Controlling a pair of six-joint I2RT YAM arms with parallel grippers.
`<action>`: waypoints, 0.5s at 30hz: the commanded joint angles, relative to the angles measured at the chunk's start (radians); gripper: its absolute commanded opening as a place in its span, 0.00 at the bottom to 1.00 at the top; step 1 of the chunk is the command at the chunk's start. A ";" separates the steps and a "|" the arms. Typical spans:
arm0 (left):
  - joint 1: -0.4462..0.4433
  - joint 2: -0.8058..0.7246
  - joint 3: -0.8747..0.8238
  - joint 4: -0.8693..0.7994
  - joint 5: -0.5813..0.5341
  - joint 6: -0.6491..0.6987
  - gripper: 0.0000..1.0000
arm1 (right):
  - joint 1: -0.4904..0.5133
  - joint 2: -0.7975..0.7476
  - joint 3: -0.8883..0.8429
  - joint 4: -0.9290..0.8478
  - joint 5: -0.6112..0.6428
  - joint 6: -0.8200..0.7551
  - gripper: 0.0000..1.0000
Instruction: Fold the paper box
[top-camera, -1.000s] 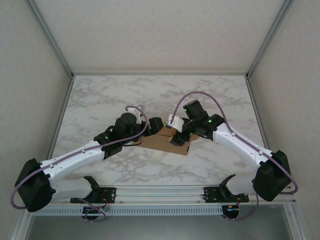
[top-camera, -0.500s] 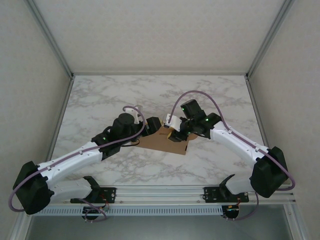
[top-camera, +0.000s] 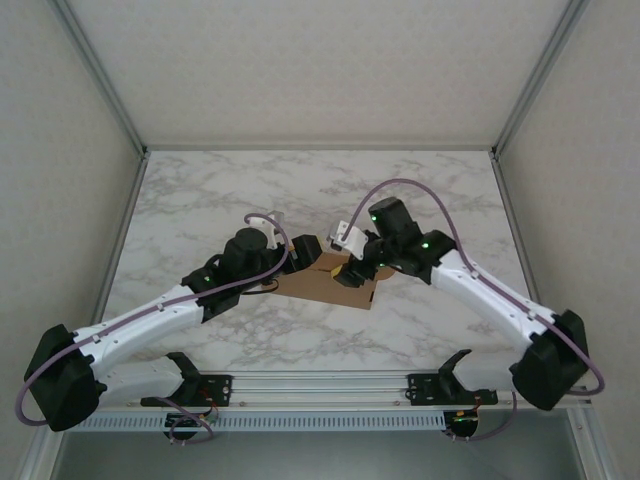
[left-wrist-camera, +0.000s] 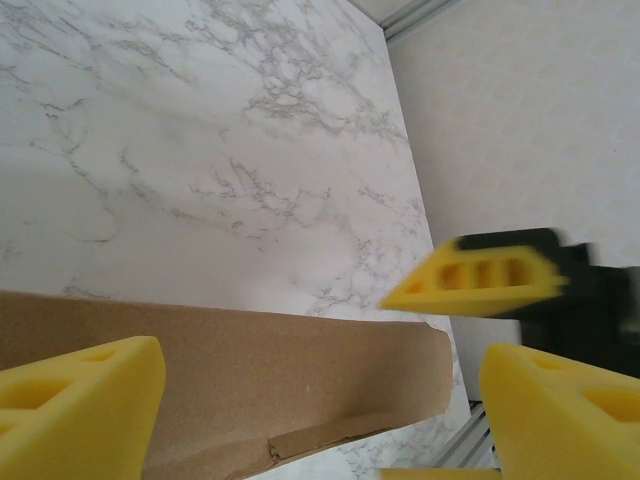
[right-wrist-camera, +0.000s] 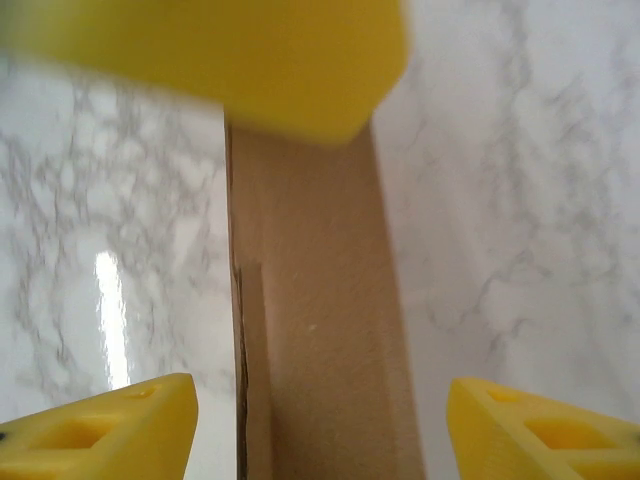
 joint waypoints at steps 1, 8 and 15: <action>-0.001 0.011 -0.025 -0.078 -0.005 -0.011 0.82 | -0.009 -0.130 -0.011 0.106 0.053 0.191 0.62; -0.002 -0.003 -0.024 -0.095 -0.010 -0.005 0.82 | -0.005 -0.199 0.185 -0.323 0.485 0.660 0.03; -0.002 -0.007 -0.015 -0.111 -0.014 -0.003 0.82 | -0.005 -0.237 0.138 -0.589 0.332 1.083 0.00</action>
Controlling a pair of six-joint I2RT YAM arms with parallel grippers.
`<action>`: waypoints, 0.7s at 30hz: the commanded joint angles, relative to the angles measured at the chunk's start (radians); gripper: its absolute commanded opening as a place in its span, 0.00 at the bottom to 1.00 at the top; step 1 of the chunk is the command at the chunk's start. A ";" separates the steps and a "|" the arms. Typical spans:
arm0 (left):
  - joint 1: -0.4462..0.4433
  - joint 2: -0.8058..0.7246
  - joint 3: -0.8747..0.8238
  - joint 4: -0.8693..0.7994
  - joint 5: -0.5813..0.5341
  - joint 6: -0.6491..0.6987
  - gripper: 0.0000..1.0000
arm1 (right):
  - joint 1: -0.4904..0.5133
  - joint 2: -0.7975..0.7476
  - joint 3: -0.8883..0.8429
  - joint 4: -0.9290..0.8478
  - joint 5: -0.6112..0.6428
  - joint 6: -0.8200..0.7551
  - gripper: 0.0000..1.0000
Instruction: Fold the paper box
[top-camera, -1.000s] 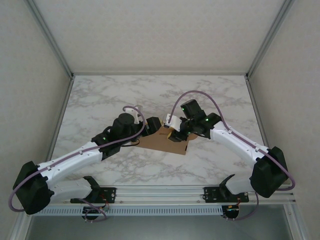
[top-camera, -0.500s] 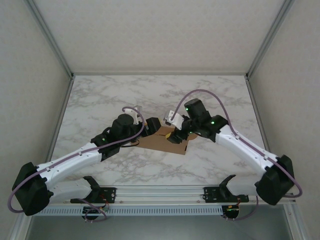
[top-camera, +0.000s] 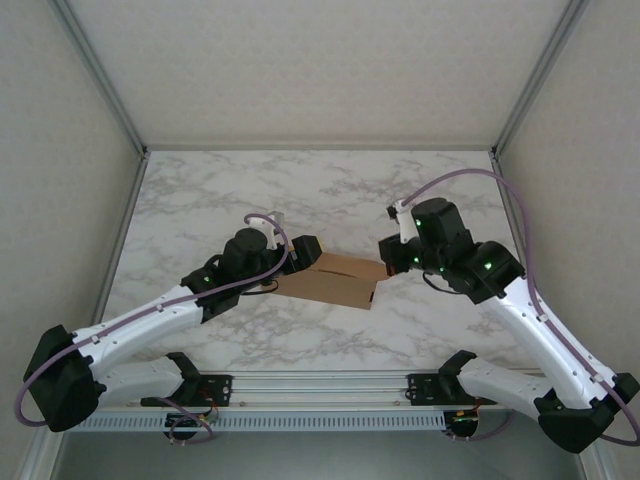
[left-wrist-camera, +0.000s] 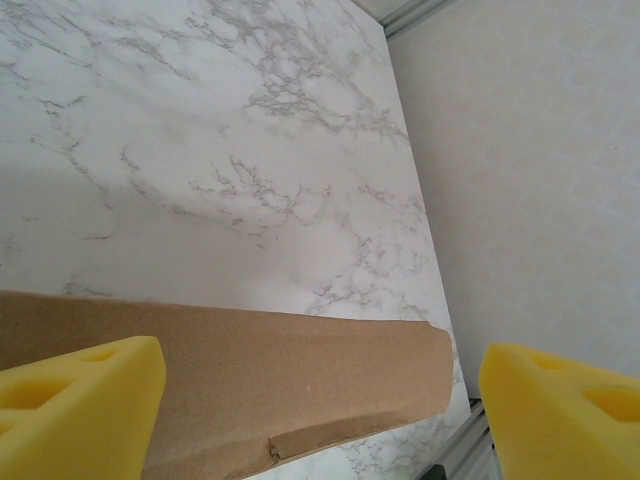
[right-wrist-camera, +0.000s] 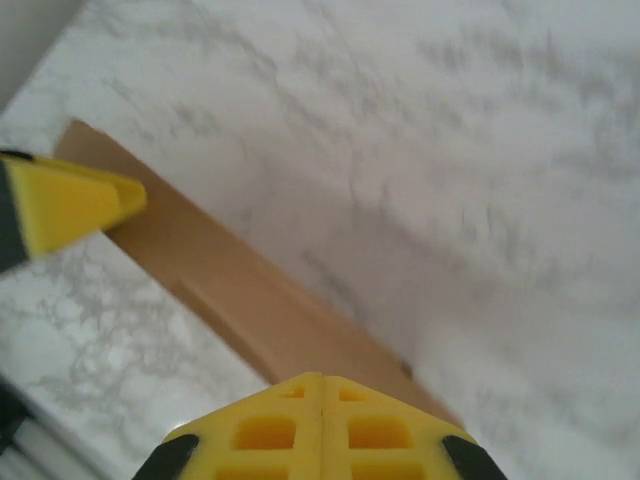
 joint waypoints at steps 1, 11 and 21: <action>-0.002 -0.003 -0.018 -0.103 -0.014 -0.003 0.82 | 0.000 -0.011 -0.045 -0.201 -0.051 0.304 0.00; -0.002 -0.026 -0.042 -0.106 -0.018 0.003 0.82 | -0.025 -0.019 -0.145 -0.034 -0.112 0.564 0.35; -0.002 -0.024 -0.044 -0.109 -0.020 0.011 0.82 | -0.092 0.091 -0.155 0.063 -0.145 0.577 0.36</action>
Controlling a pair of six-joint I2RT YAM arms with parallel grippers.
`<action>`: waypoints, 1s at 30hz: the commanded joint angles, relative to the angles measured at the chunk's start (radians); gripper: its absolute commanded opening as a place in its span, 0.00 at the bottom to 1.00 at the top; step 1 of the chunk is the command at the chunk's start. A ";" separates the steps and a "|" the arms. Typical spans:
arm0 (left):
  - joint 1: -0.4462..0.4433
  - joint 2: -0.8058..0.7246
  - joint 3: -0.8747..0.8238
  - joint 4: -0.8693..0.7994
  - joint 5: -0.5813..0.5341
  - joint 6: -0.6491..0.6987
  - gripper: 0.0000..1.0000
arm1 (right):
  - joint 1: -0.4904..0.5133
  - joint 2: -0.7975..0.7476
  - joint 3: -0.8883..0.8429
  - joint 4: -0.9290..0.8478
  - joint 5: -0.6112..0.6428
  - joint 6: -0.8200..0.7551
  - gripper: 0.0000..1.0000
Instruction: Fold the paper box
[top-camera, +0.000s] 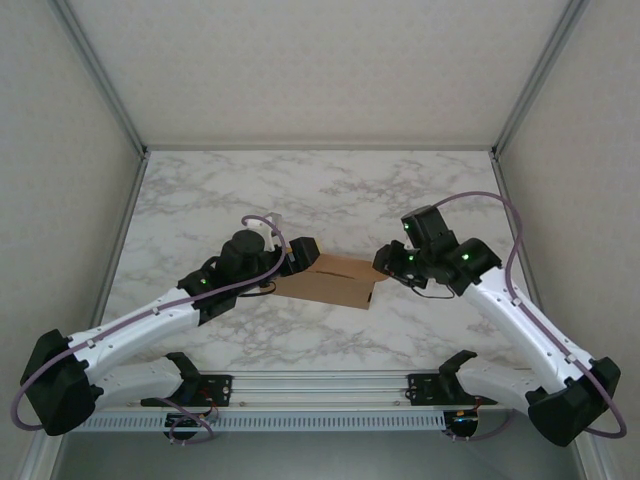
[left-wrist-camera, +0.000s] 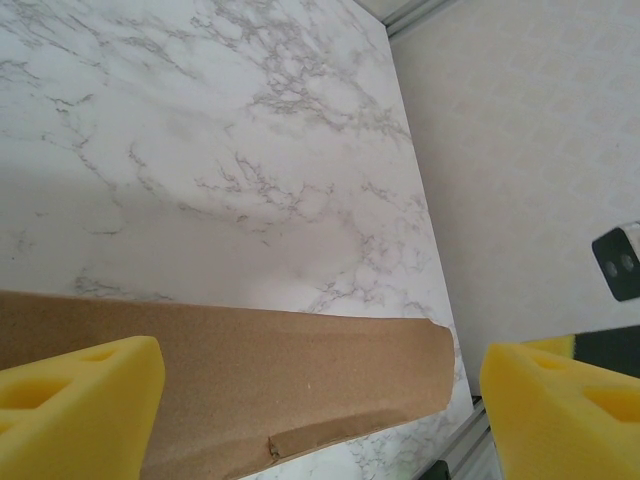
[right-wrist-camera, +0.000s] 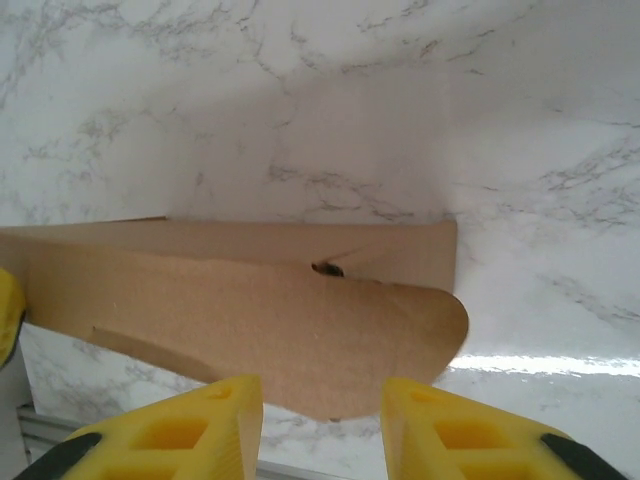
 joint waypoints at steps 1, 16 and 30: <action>-0.002 0.005 -0.034 -0.087 -0.015 0.006 0.83 | -0.006 0.029 -0.021 0.057 -0.035 0.026 0.36; -0.002 0.014 -0.039 -0.075 -0.008 -0.001 0.83 | -0.011 0.023 -0.176 0.232 -0.132 0.092 0.37; -0.002 0.002 -0.062 -0.073 -0.005 0.001 0.83 | -0.039 -0.051 -0.353 0.429 -0.236 0.207 0.35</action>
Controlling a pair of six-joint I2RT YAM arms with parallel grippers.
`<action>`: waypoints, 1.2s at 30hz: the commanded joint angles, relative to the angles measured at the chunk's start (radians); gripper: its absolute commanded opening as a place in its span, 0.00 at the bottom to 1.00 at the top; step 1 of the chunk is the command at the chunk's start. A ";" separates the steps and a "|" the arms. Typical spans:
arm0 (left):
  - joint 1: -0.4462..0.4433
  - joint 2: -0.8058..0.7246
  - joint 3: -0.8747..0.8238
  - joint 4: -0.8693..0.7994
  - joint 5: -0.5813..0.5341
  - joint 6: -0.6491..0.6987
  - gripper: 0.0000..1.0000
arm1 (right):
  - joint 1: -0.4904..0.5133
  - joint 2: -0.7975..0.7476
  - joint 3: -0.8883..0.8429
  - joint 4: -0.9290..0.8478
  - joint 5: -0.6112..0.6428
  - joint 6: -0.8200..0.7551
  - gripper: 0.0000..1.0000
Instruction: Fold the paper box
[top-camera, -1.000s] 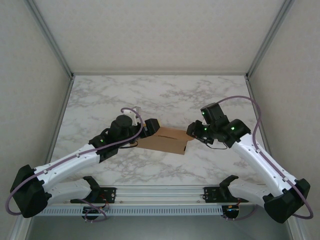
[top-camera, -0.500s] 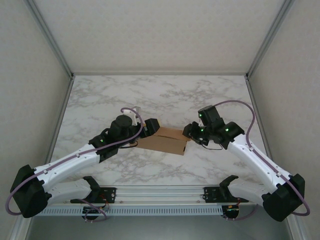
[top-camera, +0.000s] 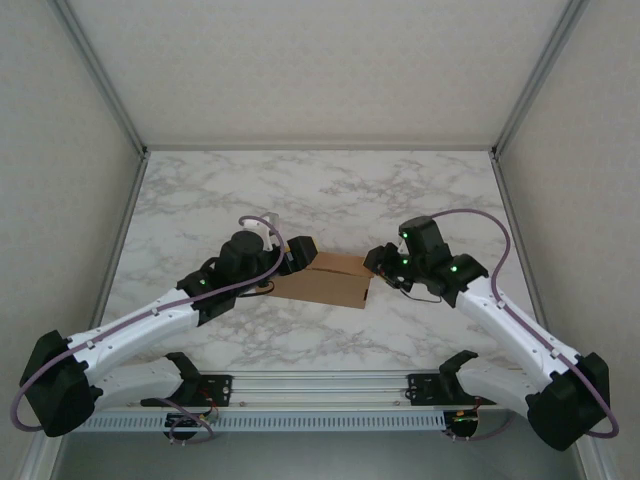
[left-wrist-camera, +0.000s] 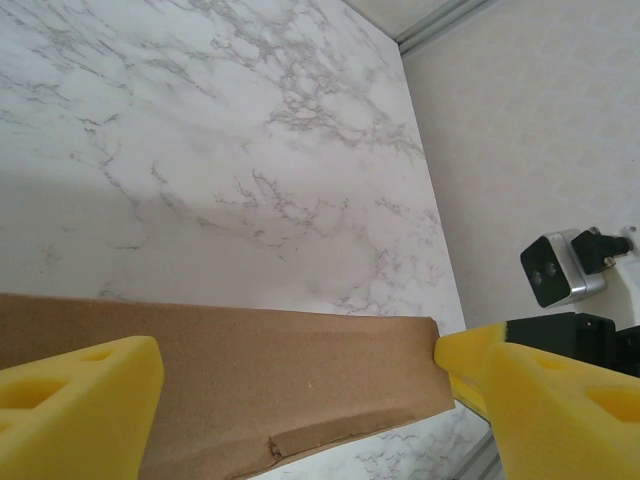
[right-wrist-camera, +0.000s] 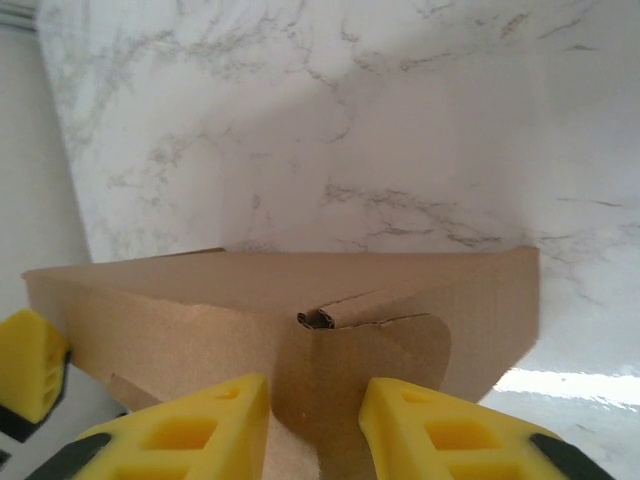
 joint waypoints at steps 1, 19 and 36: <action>-0.003 0.009 -0.050 -0.078 0.027 -0.012 0.83 | -0.007 -0.024 -0.117 0.089 -0.120 0.093 0.35; -0.004 -0.010 -0.054 -0.087 0.015 -0.025 0.83 | -0.014 -0.076 0.149 -0.304 0.165 -0.245 0.34; -0.006 -0.030 -0.048 -0.107 -0.006 -0.040 0.83 | 0.158 0.149 0.271 -0.163 0.002 -0.319 0.06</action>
